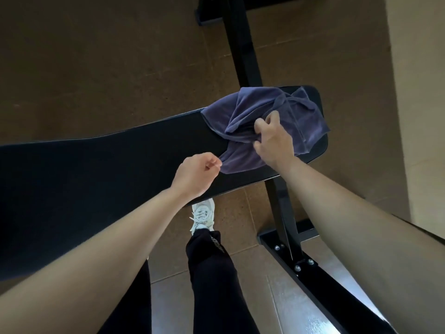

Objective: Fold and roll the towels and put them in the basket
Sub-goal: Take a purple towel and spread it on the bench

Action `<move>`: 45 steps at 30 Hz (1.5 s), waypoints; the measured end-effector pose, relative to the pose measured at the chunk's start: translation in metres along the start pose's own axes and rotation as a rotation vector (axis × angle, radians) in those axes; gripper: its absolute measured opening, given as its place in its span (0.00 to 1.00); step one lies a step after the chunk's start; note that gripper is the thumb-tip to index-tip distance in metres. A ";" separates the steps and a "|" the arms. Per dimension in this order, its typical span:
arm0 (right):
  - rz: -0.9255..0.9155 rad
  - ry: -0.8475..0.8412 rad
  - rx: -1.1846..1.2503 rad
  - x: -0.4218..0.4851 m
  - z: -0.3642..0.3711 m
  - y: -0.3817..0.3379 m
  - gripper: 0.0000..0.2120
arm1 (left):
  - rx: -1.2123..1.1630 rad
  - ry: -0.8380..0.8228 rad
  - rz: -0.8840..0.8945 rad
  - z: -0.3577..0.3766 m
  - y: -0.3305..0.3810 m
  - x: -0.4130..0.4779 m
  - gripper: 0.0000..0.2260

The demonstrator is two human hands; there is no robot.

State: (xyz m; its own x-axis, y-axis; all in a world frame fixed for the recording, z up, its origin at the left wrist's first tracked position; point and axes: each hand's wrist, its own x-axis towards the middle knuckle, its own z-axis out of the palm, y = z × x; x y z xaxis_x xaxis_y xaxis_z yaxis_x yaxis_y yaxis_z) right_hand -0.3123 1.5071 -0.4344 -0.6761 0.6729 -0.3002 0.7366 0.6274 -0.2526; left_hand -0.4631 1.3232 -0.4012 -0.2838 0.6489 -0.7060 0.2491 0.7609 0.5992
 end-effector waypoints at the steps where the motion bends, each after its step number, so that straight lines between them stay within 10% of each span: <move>1: -0.011 -0.002 0.006 -0.003 -0.001 -0.001 0.08 | 0.012 0.010 0.011 0.001 0.005 0.006 0.10; 8: 0.013 0.115 0.130 -0.050 -0.001 -0.018 0.11 | 0.156 0.086 0.255 0.010 0.031 0.035 0.25; 12: -0.074 0.215 0.225 -0.078 -0.013 -0.032 0.08 | 0.319 0.040 0.424 0.016 0.034 0.034 0.13; 33: 0.295 0.679 0.487 -0.125 -0.100 -0.088 0.12 | 0.439 0.211 0.363 -0.049 0.029 -0.046 0.11; 40: 0.342 0.607 0.467 -0.143 -0.133 -0.091 0.09 | 0.239 0.284 0.387 -0.072 0.033 -0.096 0.10; 45: 0.163 0.218 0.586 -0.144 -0.153 -0.092 0.19 | -0.025 0.243 0.333 -0.104 0.048 -0.126 0.15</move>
State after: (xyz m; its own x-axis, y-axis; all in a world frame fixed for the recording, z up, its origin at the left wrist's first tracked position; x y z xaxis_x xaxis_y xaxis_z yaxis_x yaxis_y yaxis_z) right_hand -0.2850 1.4126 -0.2270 -0.4976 0.8444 -0.1985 0.6764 0.2344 -0.6983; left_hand -0.5114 1.2789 -0.2439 -0.4029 0.8396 -0.3642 0.3420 0.5073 0.7910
